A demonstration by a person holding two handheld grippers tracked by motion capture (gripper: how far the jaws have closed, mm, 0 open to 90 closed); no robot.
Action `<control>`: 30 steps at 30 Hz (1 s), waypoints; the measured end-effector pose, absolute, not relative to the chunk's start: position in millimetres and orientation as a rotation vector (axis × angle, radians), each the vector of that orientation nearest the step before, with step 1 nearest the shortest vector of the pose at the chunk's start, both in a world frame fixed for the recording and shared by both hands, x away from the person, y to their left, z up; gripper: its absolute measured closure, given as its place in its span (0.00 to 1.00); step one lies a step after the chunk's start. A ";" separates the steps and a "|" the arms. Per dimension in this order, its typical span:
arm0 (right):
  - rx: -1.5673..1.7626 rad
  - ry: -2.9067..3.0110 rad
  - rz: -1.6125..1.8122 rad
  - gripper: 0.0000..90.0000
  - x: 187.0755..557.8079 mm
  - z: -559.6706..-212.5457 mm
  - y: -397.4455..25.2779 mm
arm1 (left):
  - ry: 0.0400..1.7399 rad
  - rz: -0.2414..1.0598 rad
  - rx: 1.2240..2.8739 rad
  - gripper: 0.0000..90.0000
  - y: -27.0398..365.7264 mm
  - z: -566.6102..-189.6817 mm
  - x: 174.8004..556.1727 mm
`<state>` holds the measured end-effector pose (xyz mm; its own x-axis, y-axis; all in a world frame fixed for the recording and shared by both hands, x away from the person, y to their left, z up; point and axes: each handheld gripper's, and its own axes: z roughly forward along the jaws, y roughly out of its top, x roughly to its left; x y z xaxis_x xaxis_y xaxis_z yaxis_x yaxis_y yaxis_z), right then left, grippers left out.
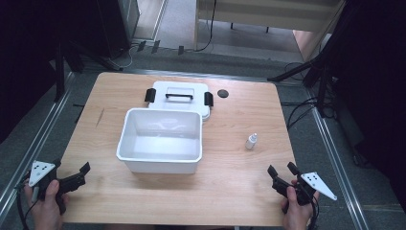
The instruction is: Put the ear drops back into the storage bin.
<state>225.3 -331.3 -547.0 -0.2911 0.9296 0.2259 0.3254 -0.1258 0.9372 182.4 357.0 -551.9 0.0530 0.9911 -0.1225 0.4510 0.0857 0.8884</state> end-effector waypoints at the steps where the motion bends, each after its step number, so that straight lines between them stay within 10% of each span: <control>1: 1.403 1.606 1.433 0.15 225.6 -546.9 -330.6 | 1.524 0.812 1.490 0.00 357.0 -551.9 182.4; 30: 1.335 1.857 1.109 0.33 252.5 -527.8 -322.7 | 1.488 0.760 1.574 0.00 354.1 -551.8 189.6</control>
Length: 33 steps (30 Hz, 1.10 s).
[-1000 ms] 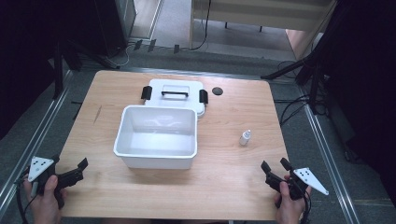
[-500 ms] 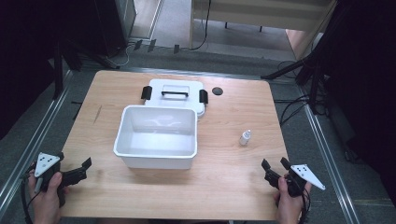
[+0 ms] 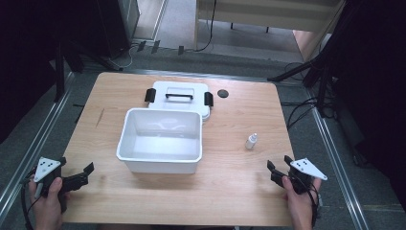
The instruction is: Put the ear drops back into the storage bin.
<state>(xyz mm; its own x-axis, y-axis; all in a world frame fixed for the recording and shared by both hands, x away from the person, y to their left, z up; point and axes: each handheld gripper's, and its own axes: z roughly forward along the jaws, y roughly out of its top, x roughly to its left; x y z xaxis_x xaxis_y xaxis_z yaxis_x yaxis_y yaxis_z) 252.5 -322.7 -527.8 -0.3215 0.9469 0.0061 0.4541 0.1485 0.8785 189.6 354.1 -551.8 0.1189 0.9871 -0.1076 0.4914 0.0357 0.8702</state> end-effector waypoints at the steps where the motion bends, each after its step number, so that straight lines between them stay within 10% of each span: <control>1: 1.335 1.857 1.109 0.33 252.5 -527.8 -322.7 | 1.488 0.760 1.574 0.00 354.1 -551.8 189.6; 33: 0.990 2.755 0.330 0.20 329.2 -444.4 -276.2 | 1.498 0.735 1.558 0.00 356.3 -552.1 190.2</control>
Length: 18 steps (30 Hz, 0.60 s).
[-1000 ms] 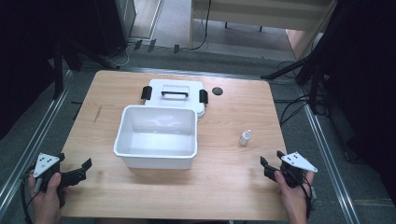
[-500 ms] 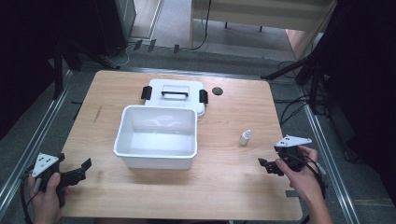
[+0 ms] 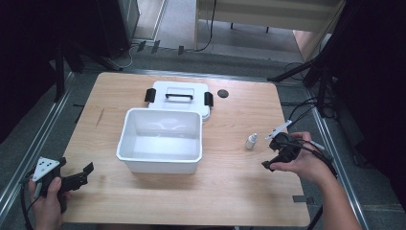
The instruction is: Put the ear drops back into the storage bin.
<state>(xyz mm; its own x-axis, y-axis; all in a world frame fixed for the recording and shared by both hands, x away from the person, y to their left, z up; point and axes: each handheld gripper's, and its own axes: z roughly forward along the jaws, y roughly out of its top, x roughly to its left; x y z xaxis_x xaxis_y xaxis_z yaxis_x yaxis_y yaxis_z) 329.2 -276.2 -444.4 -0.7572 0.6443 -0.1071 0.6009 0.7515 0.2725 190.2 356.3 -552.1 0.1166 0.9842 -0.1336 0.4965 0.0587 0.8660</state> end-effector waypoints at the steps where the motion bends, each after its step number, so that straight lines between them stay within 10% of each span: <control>1: 0.963 2.770 0.312 0.23 332.4 -443.3 -274.0 | 1.499 0.731 1.558 0.00 356.3 -552.2 190.5; 18: 0.875 2.829 0.144 0.47 375.6 -424.6 -241.2 | 1.495 0.729 1.563 0.00 356.2 -552.2 190.8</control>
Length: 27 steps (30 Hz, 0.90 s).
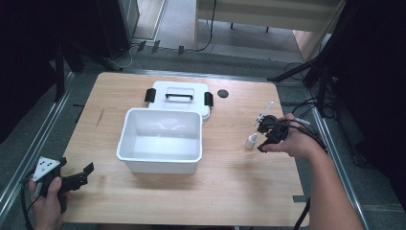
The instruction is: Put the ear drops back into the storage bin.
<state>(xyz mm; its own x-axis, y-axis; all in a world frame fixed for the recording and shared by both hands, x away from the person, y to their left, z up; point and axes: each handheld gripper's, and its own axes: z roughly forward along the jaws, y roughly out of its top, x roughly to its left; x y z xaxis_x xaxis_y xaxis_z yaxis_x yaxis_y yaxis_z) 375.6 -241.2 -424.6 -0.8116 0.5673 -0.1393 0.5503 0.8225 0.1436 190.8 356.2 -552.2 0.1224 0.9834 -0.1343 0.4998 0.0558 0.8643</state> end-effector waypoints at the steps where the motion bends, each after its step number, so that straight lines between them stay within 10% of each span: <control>1: 0.862 2.842 0.143 0.48 379.8 -423.5 -238.2 | 1.495 0.728 1.565 0.00 355.8 -552.3 191.0; 27: 1.021 2.904 0.069 0.79 424.1 -450.6 -214.9 | 1.487 0.718 1.593 0.00 354.9 -552.2 192.2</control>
<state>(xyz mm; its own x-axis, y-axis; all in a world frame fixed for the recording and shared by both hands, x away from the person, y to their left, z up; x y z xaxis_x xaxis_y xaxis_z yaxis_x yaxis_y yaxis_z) 424.1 -214.9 -450.6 -0.7784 0.6262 -0.0444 0.6234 0.7793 0.0630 192.2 354.9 -552.2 0.1389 0.9824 -0.1246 0.5136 0.0361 0.8573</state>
